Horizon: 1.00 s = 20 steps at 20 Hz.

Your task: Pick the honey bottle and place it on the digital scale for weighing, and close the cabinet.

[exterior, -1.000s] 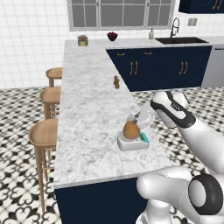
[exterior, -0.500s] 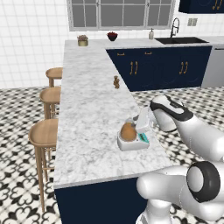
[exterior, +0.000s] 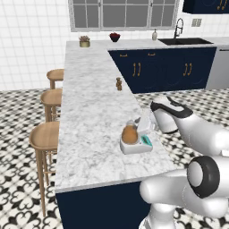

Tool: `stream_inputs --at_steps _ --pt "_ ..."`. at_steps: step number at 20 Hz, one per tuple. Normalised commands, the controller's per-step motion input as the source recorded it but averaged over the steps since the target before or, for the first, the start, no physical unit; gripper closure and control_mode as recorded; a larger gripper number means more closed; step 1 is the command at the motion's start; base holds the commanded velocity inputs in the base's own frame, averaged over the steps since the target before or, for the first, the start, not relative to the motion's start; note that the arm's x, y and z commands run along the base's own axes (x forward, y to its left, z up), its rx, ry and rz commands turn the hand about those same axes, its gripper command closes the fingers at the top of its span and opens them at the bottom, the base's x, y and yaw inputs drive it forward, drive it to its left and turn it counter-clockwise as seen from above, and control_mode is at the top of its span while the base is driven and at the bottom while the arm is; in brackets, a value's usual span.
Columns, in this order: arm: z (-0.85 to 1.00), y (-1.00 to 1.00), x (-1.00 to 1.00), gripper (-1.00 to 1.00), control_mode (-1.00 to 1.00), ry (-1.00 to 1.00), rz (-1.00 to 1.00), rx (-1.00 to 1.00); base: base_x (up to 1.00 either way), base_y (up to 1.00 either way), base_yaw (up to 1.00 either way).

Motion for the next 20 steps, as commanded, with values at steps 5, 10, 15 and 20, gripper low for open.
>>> stream_inputs --at_steps 5,10,15,20 --pt "-0.18 -0.07 0.03 1.0 -1.0 0.0 0.0 -0.01 0.0 0.0 0.0" --pt "0.0 0.0 -0.21 -1.0 -1.0 0.0 0.0 0.0 0.0 0.0 0.0" --pt "0.03 0.01 -0.03 -1.0 -1.0 -0.03 0.0 0.0 0.0 0.0 0.0" --pt "0.33 -0.02 -0.44 -1.0 -1.0 -0.23 0.0 0.0 0.0 0.0 0.0"
